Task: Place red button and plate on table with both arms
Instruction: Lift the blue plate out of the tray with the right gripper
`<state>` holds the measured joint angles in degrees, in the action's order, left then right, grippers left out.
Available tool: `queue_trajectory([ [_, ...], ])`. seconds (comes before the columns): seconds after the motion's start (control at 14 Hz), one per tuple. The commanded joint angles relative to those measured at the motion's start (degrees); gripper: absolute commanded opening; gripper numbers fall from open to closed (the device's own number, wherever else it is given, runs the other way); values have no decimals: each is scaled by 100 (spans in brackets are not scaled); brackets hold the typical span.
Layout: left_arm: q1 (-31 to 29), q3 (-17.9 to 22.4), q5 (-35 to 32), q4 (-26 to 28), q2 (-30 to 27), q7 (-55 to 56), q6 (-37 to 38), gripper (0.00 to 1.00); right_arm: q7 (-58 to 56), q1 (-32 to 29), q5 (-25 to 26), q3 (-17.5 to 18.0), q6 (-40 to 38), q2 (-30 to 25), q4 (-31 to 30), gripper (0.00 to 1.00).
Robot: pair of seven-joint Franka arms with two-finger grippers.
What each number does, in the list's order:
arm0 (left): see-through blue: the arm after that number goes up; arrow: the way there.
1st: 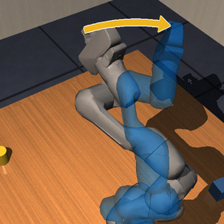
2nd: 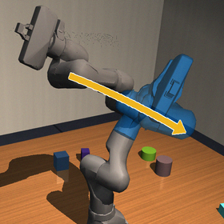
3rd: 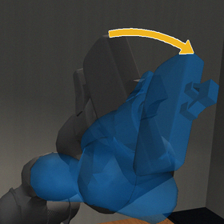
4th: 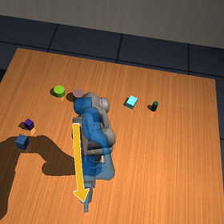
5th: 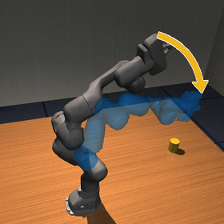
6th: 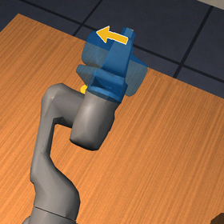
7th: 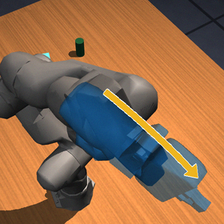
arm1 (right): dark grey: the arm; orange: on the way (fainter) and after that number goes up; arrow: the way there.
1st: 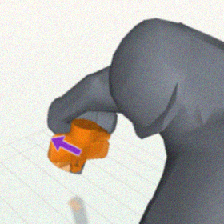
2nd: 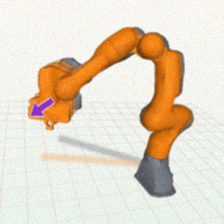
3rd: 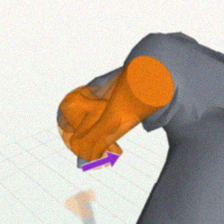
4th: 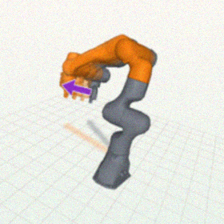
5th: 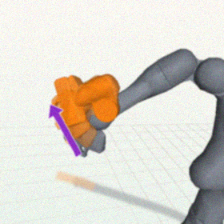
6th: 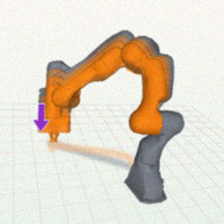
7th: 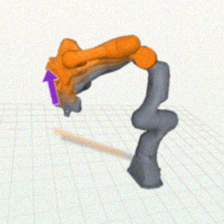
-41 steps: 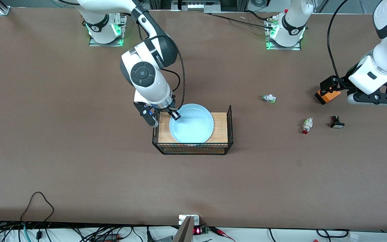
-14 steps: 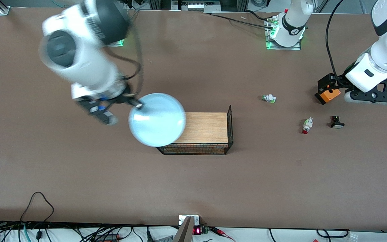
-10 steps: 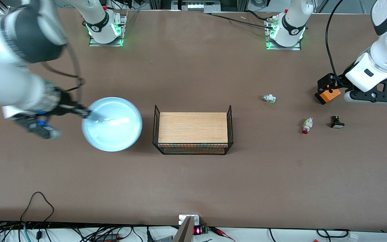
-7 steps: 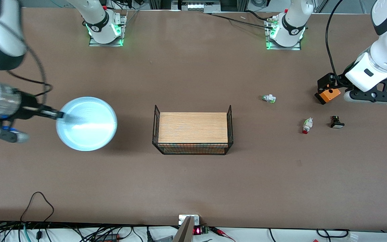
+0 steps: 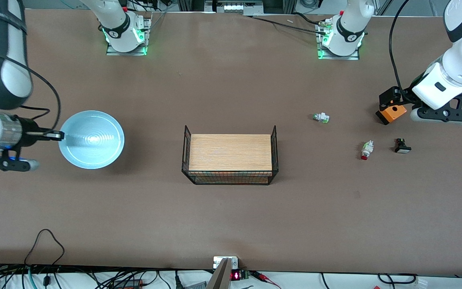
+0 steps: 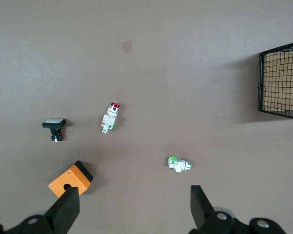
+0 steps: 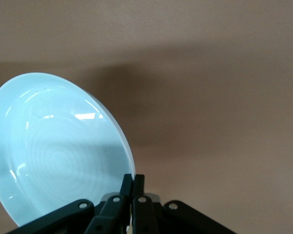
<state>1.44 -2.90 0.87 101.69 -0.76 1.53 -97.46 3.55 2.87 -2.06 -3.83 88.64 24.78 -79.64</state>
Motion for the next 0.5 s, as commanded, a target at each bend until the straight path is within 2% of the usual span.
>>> queue_trajectory([
  [0.0, -39, -18, -114, -176, 58, -91, 157, 100, -686, -294, 92, 58, 1264, -526, -1664, 0],
  [0.21, -30, -18, -114, -185, 58, -100, 157, 100, -1153, -541, 66, 85, 2724, -493, -2738, 0],
  [0.43, -39, -18, -105, -185, 58, -118, 157, 100, -1488, -665, 66, 85, 3867, -492, -3609, 0],
])
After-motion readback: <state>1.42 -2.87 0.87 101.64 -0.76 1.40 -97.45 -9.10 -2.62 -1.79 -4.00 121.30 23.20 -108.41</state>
